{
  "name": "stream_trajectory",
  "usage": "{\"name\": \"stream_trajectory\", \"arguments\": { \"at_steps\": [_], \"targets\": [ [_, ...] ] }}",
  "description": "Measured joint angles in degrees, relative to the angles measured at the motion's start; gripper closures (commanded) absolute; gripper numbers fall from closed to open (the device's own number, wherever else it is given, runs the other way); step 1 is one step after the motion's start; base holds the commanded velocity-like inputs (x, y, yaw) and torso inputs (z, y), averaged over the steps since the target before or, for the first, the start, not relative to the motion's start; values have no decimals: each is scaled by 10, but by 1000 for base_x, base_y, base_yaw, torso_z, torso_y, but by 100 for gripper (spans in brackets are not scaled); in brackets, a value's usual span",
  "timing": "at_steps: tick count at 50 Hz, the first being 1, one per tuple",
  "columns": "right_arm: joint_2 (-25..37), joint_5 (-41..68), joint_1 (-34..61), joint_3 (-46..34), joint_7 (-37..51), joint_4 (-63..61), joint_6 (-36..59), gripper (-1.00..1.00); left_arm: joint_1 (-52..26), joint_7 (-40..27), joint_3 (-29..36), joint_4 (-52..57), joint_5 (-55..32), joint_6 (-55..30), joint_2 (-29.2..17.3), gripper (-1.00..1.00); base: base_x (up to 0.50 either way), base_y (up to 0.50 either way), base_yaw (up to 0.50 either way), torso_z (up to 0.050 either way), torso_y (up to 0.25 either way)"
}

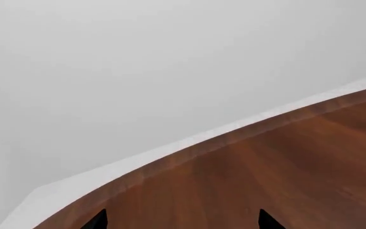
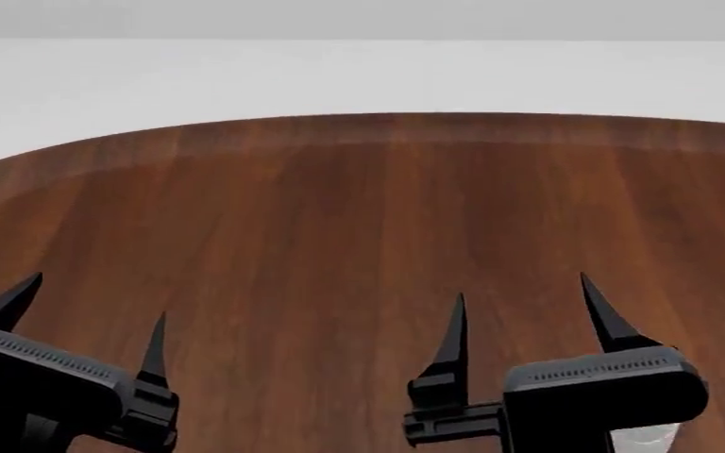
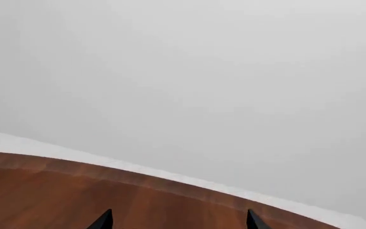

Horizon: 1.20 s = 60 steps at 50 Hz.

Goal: Put the white mug on the plate.

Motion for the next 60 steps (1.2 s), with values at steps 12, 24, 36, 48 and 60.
{"name": "stream_trajectory", "arguments": {
  "at_steps": [12,24,36,48,60],
  "targets": [
    [-8,11,-13,9,8,28,-12,-100,-3,-3,7,0,1,-5,1,-100,70,0,0,0,0],
    [-25,32,-39,43,41,42,-17,-100,-5,-5,9,-12,-2,0,2,-100,0,0,0,0,0],
    [-41,54,-71,67,68,33,-8,-100,-5,-5,7,-20,-8,8,1,-100,0,0,0,0,0],
    [-51,67,-87,81,83,47,-11,-100,-3,-6,5,-22,-12,12,-2,-100,0,0,0,0,0],
    [-61,78,-98,92,93,77,-26,-100,-3,-8,7,-20,-14,12,-4,-100,0,0,0,0,0]
  ]
}}
